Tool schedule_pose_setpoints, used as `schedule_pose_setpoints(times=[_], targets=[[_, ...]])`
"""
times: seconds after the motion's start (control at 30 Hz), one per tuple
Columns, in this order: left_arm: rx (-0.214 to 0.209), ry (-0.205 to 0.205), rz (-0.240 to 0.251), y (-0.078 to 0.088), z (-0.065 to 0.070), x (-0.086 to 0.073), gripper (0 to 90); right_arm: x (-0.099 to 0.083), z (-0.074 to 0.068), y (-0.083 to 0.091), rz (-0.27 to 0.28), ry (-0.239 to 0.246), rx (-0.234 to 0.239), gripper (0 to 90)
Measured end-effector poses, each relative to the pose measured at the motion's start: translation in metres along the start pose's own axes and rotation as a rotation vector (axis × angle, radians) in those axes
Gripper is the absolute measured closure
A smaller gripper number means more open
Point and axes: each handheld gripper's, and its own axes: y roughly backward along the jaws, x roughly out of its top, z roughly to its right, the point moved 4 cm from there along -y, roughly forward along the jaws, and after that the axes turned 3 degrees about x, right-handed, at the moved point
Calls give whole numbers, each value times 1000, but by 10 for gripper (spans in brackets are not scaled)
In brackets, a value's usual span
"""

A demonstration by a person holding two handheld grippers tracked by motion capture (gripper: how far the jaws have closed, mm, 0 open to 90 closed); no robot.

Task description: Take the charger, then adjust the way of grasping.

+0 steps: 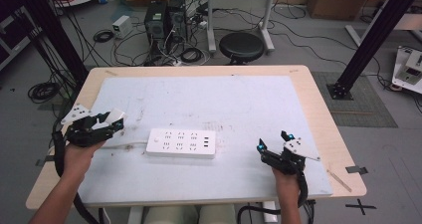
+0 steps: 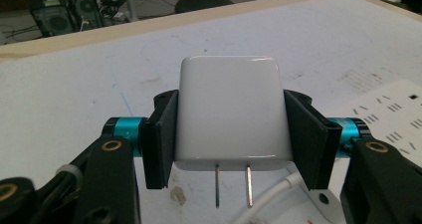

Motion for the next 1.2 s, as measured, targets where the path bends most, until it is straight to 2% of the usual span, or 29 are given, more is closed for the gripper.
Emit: schedule_pose_setpoints(times=[0.23, 0.47, 0.67, 0.73, 0.93, 1.0, 1.03, 1.07, 1.1, 1.2], targets=[[-74, -34, 29, 8, 20, 4, 425, 0, 0, 0, -2, 3, 9, 162], [-143, -66, 32, 10, 37, 3, 425, 0, -1, 0, -7, 10, 24, 162], [-186, -96, 36, 10, 48, 3, 425, 0, 0, 0, -8, 0, 43, 162], [-209, -121, 40, 11, 57, 3, 425, 0, 0, -1, -8, -2, 51, 162], [-246, -141, 49, 11, 69, 4, 425, 1, 2, 0, -11, -21, 63, 162], [-263, -153, 45, 10, 74, 4, 426, 1, 1, -1, -28, -32, 74, 162], [-283, -169, 47, 9, 80, 4, 425, 2, 0, 0, -44, -50, 103, 162], [-283, -169, 47, 9, 80, 4, 425, 2, 0, 0, -44, -50, 103, 162], [-314, -180, 56, 9, 86, 5, 425, 4, -3, 2, -51, -50, 128, 162], [-331, -194, 51, 8, 92, 5, 425, 6, -8, 5, -54, -48, 152, 162]])
